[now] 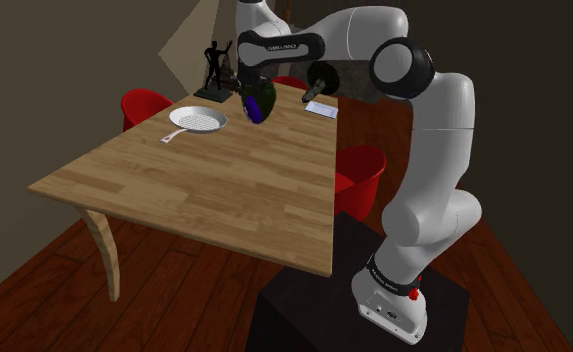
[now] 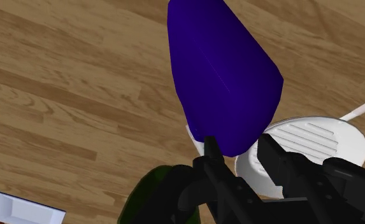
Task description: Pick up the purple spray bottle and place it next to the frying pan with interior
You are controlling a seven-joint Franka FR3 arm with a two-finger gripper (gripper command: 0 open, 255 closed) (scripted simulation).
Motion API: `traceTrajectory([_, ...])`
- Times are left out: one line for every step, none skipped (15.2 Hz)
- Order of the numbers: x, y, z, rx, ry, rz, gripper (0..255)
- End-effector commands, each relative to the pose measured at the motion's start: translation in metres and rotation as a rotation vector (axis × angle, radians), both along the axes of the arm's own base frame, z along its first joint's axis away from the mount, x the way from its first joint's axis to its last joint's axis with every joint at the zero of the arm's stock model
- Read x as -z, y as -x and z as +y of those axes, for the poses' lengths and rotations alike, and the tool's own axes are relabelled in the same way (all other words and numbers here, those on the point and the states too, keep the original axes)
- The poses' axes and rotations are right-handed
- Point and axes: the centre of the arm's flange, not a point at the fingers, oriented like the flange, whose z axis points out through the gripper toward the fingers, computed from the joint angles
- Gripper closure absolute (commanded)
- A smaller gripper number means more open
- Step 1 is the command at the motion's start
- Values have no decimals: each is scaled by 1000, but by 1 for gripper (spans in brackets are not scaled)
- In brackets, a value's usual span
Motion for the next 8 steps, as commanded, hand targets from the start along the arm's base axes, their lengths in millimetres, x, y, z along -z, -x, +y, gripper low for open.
traceTrajectory([12, 0, 0, 0, 0, -1, 255])
traceTrajectory([17, 0, 0, 0, 0, -1, 255])
traceTrajectory([22, 0, 0, 0, 0, -1, 255])
traceTrajectory([28, 0, 0, 0, 0, -1, 255])
traceTrajectory([33, 0, 0, 0, 0, -1, 255])
traceTrajectory([38, 0, 0, 0, 0, -1, 255])
traceTrajectory([44, 0, 0, 0, 0, -1, 255])
traceTrajectory([49, 0, 0, 0, 0, -1, 255])
